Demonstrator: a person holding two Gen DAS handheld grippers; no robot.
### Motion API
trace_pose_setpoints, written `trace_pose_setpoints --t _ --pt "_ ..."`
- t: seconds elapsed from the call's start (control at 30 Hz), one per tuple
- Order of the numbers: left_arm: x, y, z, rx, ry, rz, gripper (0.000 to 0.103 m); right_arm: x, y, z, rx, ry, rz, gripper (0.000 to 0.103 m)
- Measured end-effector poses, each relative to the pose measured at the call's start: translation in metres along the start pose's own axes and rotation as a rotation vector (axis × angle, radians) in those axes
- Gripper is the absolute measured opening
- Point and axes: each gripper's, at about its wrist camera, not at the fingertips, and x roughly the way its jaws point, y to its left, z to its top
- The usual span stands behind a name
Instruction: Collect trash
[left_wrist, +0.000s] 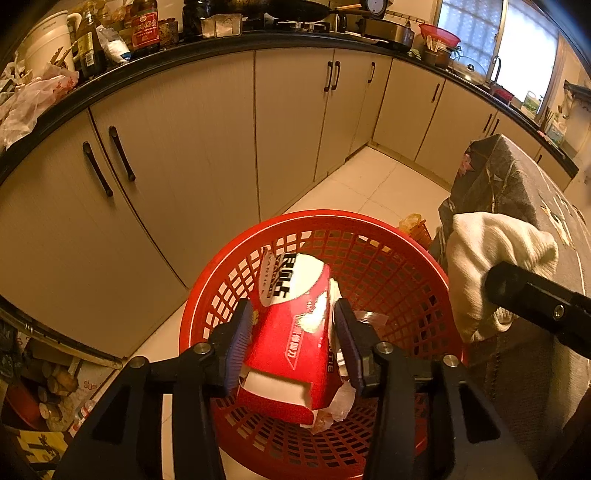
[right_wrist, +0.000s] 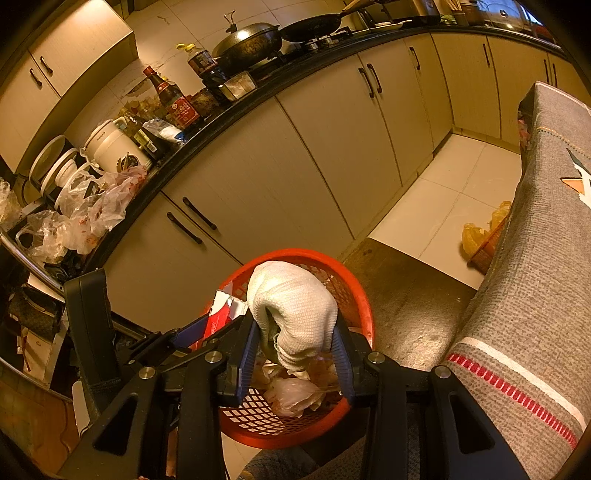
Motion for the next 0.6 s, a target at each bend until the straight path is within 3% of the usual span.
trace_pose_setpoints --t 0.17,0.47,0.6 --pt "-0.011 -0.003 -0.002 0.011 -0.015 -0.013 0.066 -0.003 0.002 0.0 0.001 -0.015 0.008 0.057" --pt "-0.046 0.0 -0.004 0.013 -0.065 0.006 0.069 -0.014 -0.003 0.003 0.056 -0.053 -0.019 0.06" --pt "-0.077 0.001 -0.01 0.004 -0.137 0.028 0.075 -0.041 0.003 0.0 0.071 -0.088 -0.007 0.061"
